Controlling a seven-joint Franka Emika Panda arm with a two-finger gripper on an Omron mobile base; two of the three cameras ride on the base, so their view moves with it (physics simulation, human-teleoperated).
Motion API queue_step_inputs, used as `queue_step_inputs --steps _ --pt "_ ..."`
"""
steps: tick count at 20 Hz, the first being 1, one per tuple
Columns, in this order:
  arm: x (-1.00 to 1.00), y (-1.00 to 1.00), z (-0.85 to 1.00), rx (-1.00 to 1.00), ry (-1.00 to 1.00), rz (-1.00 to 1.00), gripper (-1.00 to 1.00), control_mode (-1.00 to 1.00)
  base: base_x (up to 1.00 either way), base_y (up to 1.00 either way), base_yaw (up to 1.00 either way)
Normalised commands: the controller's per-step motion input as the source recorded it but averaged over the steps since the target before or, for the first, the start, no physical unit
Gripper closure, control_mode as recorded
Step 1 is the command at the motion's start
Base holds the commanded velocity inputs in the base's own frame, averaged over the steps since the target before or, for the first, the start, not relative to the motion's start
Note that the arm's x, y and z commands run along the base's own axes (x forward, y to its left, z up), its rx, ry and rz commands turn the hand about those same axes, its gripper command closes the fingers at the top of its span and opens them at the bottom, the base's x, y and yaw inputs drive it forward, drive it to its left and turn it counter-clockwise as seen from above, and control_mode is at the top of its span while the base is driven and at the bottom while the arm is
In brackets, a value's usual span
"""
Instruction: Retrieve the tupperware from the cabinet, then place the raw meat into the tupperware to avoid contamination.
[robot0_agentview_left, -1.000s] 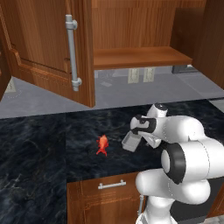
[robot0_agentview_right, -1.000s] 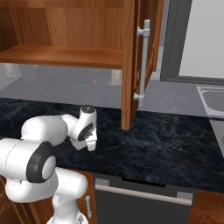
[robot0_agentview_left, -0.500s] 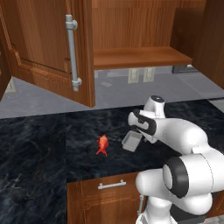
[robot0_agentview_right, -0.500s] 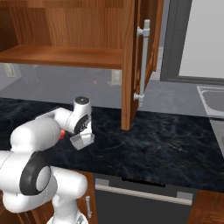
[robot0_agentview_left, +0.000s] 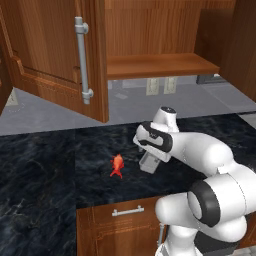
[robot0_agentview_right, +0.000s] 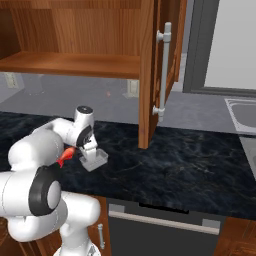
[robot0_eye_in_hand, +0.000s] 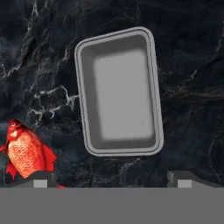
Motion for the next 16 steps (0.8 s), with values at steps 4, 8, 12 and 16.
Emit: queue_step_inputs --steps 4,8,12,16 --pt "-0.03 0.65 0.1 -0.04 0.16 0.34 -1.0 -1.0 0.0 0.0 0.0" --pt "-0.1 0.63 0.02 -0.08 0.15 0.35 -1.0 -1.0 0.0 0.0 0.0" --pt "-0.01 0.48 -0.08 -0.07 0.04 0.24 -1.0 -1.0 0.0 0.0 0.0" --pt "0.0 0.27 -0.2 0.0 0.0 0.02 -1.0 -1.0 0.0 0.0 0.0"
